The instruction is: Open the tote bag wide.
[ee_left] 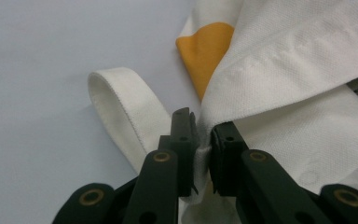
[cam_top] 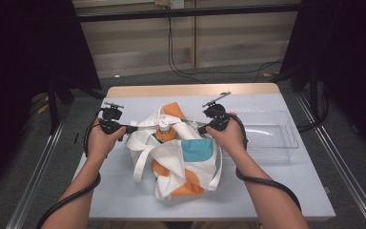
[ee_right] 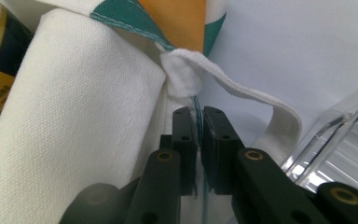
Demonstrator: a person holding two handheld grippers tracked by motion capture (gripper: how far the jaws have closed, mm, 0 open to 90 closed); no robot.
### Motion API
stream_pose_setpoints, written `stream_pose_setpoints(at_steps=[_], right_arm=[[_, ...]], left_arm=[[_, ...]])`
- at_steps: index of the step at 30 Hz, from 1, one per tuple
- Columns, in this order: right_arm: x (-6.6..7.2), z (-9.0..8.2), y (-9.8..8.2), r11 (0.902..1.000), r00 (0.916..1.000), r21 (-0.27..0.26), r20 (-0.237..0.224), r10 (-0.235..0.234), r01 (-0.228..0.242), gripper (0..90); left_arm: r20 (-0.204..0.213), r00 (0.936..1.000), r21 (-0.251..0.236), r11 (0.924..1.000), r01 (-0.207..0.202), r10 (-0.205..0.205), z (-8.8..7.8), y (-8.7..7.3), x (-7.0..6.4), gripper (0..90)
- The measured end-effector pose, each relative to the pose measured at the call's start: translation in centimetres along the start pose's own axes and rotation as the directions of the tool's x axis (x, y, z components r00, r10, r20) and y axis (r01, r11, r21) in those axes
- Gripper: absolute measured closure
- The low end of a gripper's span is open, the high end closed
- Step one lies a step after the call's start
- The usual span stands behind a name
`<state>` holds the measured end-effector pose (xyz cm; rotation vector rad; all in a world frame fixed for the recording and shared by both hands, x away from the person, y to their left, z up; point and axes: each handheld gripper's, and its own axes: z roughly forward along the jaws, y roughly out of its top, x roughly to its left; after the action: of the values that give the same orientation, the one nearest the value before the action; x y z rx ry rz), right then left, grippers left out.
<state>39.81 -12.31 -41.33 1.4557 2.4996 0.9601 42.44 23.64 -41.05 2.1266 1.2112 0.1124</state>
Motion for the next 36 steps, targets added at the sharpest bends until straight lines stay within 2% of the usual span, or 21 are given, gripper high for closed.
stream_pose_setpoints(at_steps=[3,5,7,10,14,16,18,22,25,27,29,30,31,33,34,36], right_arm=[[0.1,-0.8,0.0,0.9997,0.9998,-0.02,0.016,-0.014,0.014,76.0],[0.0,-1.3,-0.1,0.9994,0.9999,-0.035,0.016,-0.001,0.002,72.6],[0.0,-1.6,-0.2,0.9992,0.9999,-0.04,0.014,0.003,-0.002,71.7],[0.1,-2.3,-0.4,0.9982,0.9999,-0.059,0.008,0.01,-0.009,64.4],[0.5,-3.0,-0.5,0.9969,0.9998,-0.077,0.005,-0.018,0.019,62.3],[0.8,-3.2,-0.6,0.9971,0.9994,-0.068,0.012,-0.032,0.033,62.3],[0.9,-3.3,-0.7,0.996,0.9992,-0.08,0.01,-0.038,0.039,63.0],[1.1,-3.3,-0.9,0.9964,0.9991,-0.073,0.008,-0.043,0.043,63.2],[1.1,-3.4,-1.0,0.9961,0.9989,-0.074,0.005,-0.047,0.047,63.3],[1.3,-3.6,-1.0,0.9967,0.999,-0.068,0.008,-0.043,0.043,63.3],[1.3,-3.7,-1.2,0.9955,0.9985,-0.077,0.009,-0.054,0.054,63.3],[1.4,-3.7,-1.2,0.9957,0.9986,-0.077,0.004,-0.053,0.053,63.4],[1.4,-3.8,-1.3,0.996,0.9987,-0.074,0.005,-0.05,0.05,63.5],[1.4,-3.8,-1.4,0.9956,0.9985,-0.076,0.008,-0.053,0.054,63.7],[1.6,-3.8,-1.5,0.9958,0.9988,-0.077,0.008,-0.049,0.049,63.7],[1.7,-3.9,-1.6,0.995,0.9984,-0.082,0.008,-0.056,0.057,63.8]], left_arm=[[-0.004,0.9998,-0.026,0.9995,0.018,-0.018,-0.2,0.0,-0.3,81.3],[-0.008,1.0,-0.02,0.9998,-0.001,0.001,-0.4,0.0,-0.3,81.0],[-0.012,0.9999,-0.026,0.9997,0.0,-0.001,-0.5,0.1,-0.4,80.9],[-0.016,0.9998,-0.029,0.9995,-0.008,0.008,-0.7,0.2,-0.6,79.8],[-0.012,0.9999,-0.037,0.9993,-0.006,0.006,-1.0,0.4,-0.7,79.0],[-0.007,1.0,-0.046,0.9989,0.002,-0.002,-1.0,0.4,-0.8,79.0],[-0.005,1.0,-0.052,0.9987,-0.001,0.0,-1.1,0.5,-0.8,78.4],[-0.002,1.0,-0.068,0.9977,0.002,-0.002,-1.3,0.7,-0.9,75.8],[-0.005,1.0,-0.096,0.9954,0.005,-0.006,-1.5,0.7,-1.0,67.7],[-0.028,0.9995,-0.106,0.9942,-0.019,0.016,-2.0,0.7,-1.1,59.5],[-0.021,0.9996,-0.118,0.9928,-0.023,0.021,-2.5,0.7,-1.1,53.5],[-0.017,0.9998,-0.131,0.9912,-0.012,0.01,-2.6,0.7,-1.3,47.8],[-0.029,0.9992,-0.134,0.9905,-0.032,0.029,-3.0,0.7,-1.5,44.6],[-0.035,0.9988,-0.149,0.988,-0.039,0.034,-3.4,0.6,-2.0,40.7],[-0.037,0.9979,-0.141,0.9883,-0.057,0.052,-3.6,0.6,-2.1,39.2],[-0.049,0.9966,-0.154,0.9853,-0.072,0.066,-4.1,0.4,-2.7,35.3]])
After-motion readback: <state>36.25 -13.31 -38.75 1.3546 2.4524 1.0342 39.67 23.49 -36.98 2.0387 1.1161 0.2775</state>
